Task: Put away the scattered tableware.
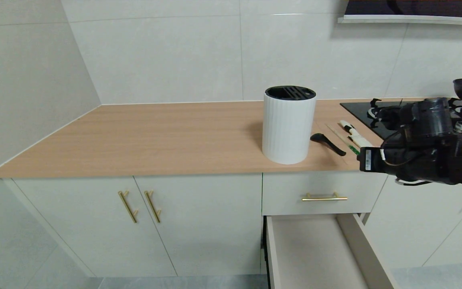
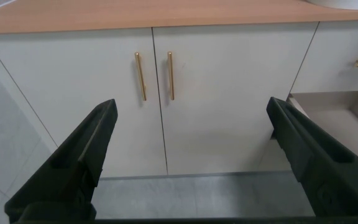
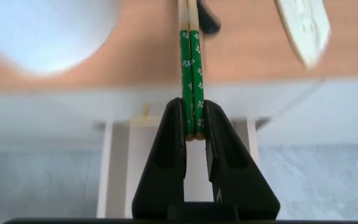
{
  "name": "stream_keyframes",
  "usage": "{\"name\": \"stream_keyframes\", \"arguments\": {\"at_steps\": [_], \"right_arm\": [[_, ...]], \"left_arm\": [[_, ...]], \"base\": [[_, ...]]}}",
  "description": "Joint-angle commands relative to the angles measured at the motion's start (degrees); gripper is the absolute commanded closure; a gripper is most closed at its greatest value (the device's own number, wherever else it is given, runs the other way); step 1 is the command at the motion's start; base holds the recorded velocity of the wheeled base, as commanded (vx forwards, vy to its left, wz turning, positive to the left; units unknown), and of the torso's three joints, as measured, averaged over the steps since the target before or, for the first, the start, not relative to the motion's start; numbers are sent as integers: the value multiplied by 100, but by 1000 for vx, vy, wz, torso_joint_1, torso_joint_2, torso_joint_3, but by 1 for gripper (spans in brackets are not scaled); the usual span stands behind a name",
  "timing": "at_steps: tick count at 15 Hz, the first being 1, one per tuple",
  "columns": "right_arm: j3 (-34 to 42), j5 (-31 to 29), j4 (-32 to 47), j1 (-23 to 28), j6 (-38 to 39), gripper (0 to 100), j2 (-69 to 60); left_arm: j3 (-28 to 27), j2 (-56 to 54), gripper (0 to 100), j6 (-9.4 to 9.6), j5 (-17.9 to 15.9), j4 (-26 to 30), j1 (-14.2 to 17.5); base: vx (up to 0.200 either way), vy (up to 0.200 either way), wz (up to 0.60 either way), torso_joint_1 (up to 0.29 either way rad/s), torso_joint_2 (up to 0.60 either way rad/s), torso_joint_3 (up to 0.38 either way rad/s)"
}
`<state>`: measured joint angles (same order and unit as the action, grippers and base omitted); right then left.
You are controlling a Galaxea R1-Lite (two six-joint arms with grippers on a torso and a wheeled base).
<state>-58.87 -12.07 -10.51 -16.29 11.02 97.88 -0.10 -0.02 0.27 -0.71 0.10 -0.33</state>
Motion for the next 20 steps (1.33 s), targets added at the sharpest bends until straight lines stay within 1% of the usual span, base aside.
{"name": "stream_keyframes", "arguments": {"at_steps": [1,4,5,6,7,8,10,14,16,20], "right_arm": [[402,3,585,-103,32,100,-1175],[227,302,1974,-94,-12,100,-1983],[112,600,2448,-94,-91,100,-2194],[68,811,2633,-94,-162,100,-2300],[33,1312,3037,-94,-364,100,-2554],[25,1479,3204,-103,-460,100,-2642],[86,1620,3283,-173,-671,100,-2669],[297,1611,3301,-727,-698,100,-2607],[359,1620,3301,-903,-698,100,-2554],[473,1620,3257,-1034,-707,100,-2484]], "left_arm": [[1,2,0,0,0,-1,-2],[1,2,0,0,0,-1,-2],[1,2,0,0,0,-1,-2],[1,2,0,0,0,-1,-2],[1,2,0,0,0,-1,-2],[1,2,0,0,0,-1,-2],[1,2,0,0,0,-1,-2],[1,2,0,8,0,-1,-2],[1,2,0,0,0,-1,-2],[1,2,0,0,0,-1,-2]], "base": [[0,0,0,0,0,0],[0,0,0,0,0,0],[0,0,0,0,0,0],[0,0,0,0,0,0],[0,0,0,0,0,0],[0,0,0,0,0,0],[0,0,0,0,0,0],[0,0,0,0,0,0],[0,0,0,0,0,0],[0,0,0,0,0,0]]}}
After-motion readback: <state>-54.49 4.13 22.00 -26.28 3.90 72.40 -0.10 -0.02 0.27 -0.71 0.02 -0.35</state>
